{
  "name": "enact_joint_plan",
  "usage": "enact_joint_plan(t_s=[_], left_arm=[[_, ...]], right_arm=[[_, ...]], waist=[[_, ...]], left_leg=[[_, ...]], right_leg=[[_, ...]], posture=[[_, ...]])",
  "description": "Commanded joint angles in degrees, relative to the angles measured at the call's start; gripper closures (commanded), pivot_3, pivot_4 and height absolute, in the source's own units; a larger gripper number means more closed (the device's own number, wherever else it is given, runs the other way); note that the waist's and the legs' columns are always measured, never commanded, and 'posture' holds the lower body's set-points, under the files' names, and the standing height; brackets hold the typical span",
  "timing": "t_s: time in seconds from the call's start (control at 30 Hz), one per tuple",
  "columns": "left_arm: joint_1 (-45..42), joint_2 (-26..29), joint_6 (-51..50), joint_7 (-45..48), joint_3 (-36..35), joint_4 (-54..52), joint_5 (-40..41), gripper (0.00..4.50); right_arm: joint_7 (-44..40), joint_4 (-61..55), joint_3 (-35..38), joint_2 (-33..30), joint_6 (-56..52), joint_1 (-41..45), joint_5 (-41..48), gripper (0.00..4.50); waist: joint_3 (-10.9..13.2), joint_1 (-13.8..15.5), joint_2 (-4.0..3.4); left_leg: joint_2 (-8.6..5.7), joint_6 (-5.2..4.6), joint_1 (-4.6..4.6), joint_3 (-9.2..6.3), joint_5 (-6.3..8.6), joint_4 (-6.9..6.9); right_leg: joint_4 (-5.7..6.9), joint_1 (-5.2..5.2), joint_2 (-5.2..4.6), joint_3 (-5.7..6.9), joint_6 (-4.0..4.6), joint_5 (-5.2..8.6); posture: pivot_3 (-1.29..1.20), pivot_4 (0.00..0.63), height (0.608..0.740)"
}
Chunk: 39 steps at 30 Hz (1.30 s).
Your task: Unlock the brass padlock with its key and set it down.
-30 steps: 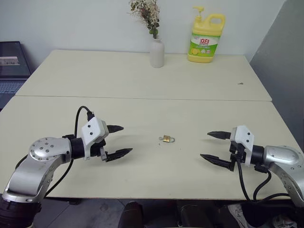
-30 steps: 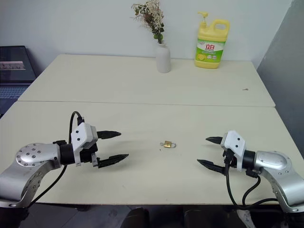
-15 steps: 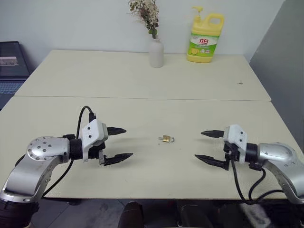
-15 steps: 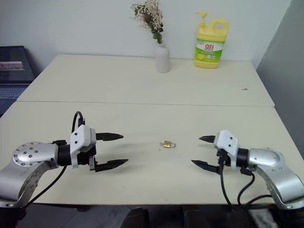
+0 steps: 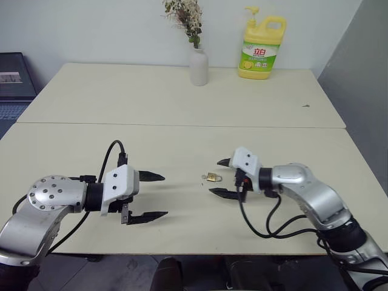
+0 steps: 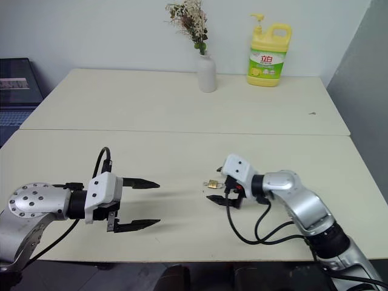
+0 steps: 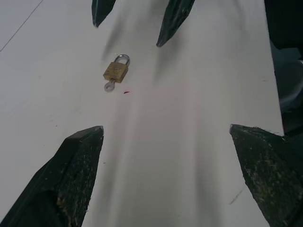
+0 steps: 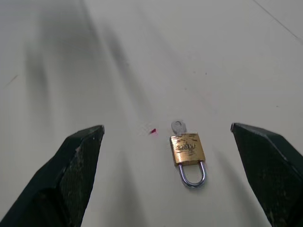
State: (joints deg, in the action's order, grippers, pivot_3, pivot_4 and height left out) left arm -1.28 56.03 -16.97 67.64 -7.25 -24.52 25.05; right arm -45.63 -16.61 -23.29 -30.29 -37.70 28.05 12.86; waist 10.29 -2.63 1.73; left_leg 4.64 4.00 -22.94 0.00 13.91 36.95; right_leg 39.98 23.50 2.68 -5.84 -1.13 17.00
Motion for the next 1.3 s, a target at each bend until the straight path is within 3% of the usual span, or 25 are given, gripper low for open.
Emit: enact_joint_plan(t_s=[0.03, 0.73, 0.83, 1.1, 1.3], left_arm=[[0.7, 0.1, 3.2, 0.3, -0.7, 0.1, -1.6, 0.02], [0.1, -1.6, 9.7, 1.5, 2.2, 5.2, -4.3, 0.02], [0.0, -1.6, 9.4, 1.3, 2.5, 4.7, -4.3, 0.00], [-1.8, -1.6, 7.9, 1.1, 3.4, 4.6, -4.5, 0.00], [-1.8, -3.0, 5.4, 0.3, 2.7, 4.4, -3.0, 0.00]], right_arm=[[0.9, 2.9, -1.3, 2.1, 0.9, 1.5, -2.3, 0.00], [-4.6, 17.4, -1.1, 6.5, 1.9, 5.4, -4.7, 0.00], [-4.5, 18.1, -0.7, 7.3, 1.5, 5.1, -5.0, 0.59], [-3.3, 18.2, -2.0, 7.7, 3.9, 4.9, -8.5, 3.44], [-3.2, 16.1, -1.8, 6.7, 7.0, 3.2, -10.1, 3.57]], waist=[[0.0, 0.0, 0.00], [0.0, -0.4, -0.01], [0.0, -0.6, -0.01], [0.0, -0.6, -0.01], [0.0, -0.6, -0.01]], left_leg=[[0.00, 0.00, 0.00, 0.00, 0.00, 0.00], [0.02, -0.01, 0.02, 0.02, 0.00, -0.01], [0.03, -0.01, 0.02, 0.01, 0.00, -0.01], [0.03, -0.01, 0.03, 0.01, 0.00, -0.01], [0.03, -0.01, 0.02, 0.01, 0.00, -0.01]], right_leg=[[0.00, 0.00, 0.00, 0.00, 0.01, 0.00], [0.03, 0.02, 0.02, 0.00, 0.03, 0.01], [0.04, 0.02, 0.03, 0.00, 0.03, 0.01], [0.04, 0.02, 0.03, 0.00, 0.03, 0.01], [0.04, 0.02, 0.03, 0.00, 0.03, 0.01]], posture=[[0.00, 0.150, 0.740], [0.00, 0.150, 0.740], [0.00, 0.150, 0.740], [0.00, 0.150, 0.740], [0.00, 0.150, 0.740]])
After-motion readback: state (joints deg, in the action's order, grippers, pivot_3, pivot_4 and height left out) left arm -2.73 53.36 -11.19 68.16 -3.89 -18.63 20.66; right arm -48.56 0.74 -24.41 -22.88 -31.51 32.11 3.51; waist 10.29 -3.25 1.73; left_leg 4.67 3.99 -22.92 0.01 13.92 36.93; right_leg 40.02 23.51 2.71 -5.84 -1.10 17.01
